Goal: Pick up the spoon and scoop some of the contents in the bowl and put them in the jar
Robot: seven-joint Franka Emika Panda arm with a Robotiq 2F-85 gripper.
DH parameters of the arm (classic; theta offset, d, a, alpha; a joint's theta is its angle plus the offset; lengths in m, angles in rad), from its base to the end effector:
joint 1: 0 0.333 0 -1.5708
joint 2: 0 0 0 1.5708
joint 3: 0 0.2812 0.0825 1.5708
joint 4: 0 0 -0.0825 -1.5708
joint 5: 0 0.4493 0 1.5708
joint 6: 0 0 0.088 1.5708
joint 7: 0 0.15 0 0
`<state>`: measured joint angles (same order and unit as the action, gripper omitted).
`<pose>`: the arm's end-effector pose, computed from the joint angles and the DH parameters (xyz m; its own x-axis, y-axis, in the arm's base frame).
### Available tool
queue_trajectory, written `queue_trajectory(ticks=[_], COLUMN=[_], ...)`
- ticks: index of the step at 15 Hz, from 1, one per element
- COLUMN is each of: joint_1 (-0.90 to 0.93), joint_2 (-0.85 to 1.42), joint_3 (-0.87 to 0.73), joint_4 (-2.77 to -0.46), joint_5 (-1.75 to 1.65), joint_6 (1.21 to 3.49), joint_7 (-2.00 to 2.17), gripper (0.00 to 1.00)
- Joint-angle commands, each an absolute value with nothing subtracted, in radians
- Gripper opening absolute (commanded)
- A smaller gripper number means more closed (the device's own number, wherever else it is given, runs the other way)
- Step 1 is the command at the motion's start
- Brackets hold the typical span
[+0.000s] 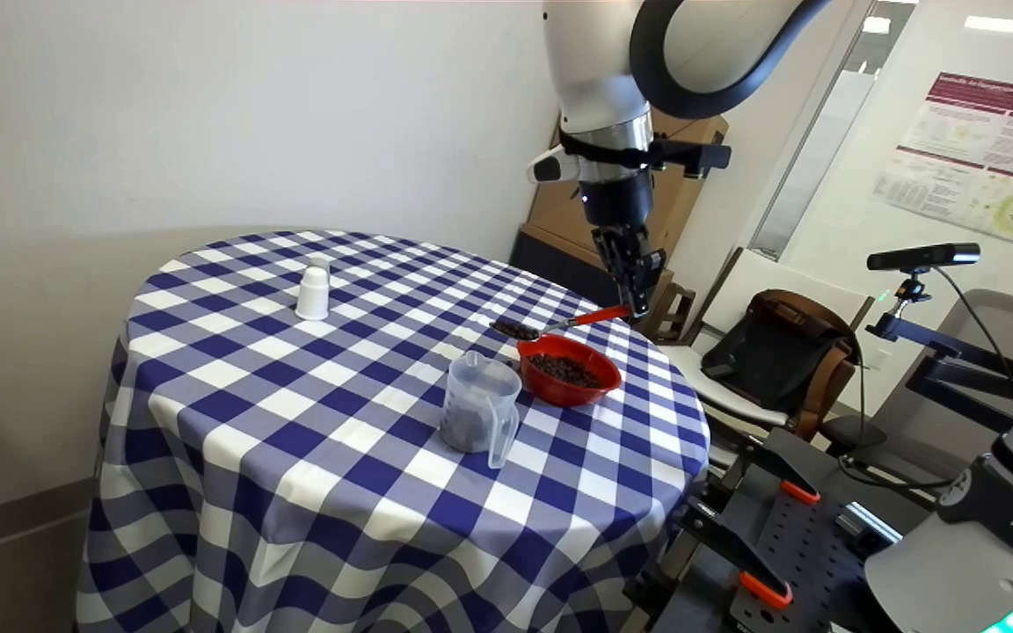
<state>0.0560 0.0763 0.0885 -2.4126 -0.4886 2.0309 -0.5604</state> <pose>0.4651 0.0237 0.1334 0.4279 0.7186 -0.5483 0.8542 -0.5197 -0.0144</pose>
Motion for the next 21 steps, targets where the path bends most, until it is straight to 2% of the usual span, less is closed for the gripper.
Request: queue_trajectory(ticks=[1, 21], joint_1=[0.086, 0.14], joint_2=[0.066, 0.11], joint_3=[0.108, 0.139], joint_4=[-2.437, -2.507], joint_5=[-0.503, -0.772], joint_6=[2.044, 2.191], joint_7=[-0.505, -0.16], gripper=[0.05, 0.05])
